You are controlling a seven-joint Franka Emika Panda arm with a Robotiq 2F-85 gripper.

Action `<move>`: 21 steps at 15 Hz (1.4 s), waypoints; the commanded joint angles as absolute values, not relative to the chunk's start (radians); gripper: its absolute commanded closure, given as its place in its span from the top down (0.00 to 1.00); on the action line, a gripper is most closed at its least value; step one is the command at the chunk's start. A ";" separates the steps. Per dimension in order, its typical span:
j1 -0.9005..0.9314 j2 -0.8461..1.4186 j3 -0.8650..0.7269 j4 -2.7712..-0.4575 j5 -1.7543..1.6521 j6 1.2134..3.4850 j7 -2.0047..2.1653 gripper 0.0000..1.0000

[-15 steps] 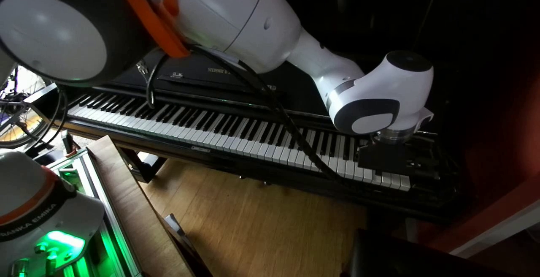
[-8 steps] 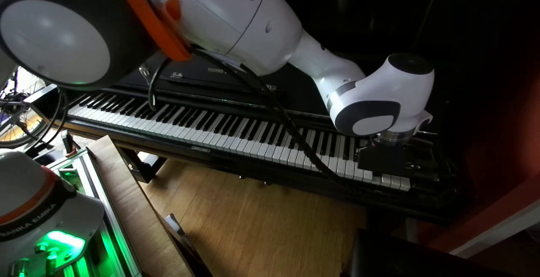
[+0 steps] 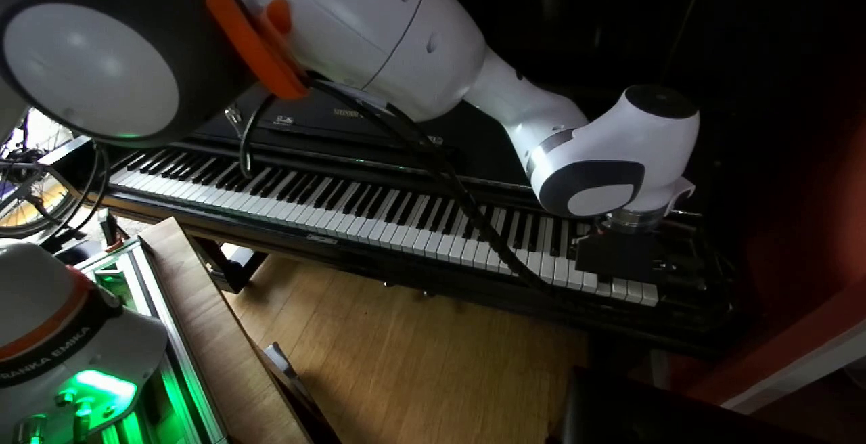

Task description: Press a white key on the far right side of the piano

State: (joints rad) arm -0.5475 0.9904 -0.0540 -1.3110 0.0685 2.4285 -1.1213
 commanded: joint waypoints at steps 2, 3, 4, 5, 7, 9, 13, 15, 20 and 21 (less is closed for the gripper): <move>-0.555 0.964 -0.053 -1.322 0.053 2.413 -1.126 0.00; -0.546 0.945 -0.063 -1.342 0.059 2.422 -1.128 0.00; -0.543 0.935 -0.066 -1.349 0.057 2.426 -1.127 0.00; -0.540 0.921 -0.069 -1.358 0.056 2.427 -1.126 0.00; -0.540 0.890 -0.066 -1.380 0.058 2.429 -1.130 0.00; -0.533 0.863 -0.072 -1.398 0.054 2.434 -1.124 0.28; -0.531 0.810 -0.070 -1.440 0.064 2.442 -1.109 0.44; -0.529 0.781 -0.070 -1.471 0.061 2.459 -1.115 0.59; -0.525 0.696 -0.065 -1.566 0.059 2.522 -1.121 0.96; -0.522 0.678 -0.066 -1.588 0.062 2.531 -1.113 1.00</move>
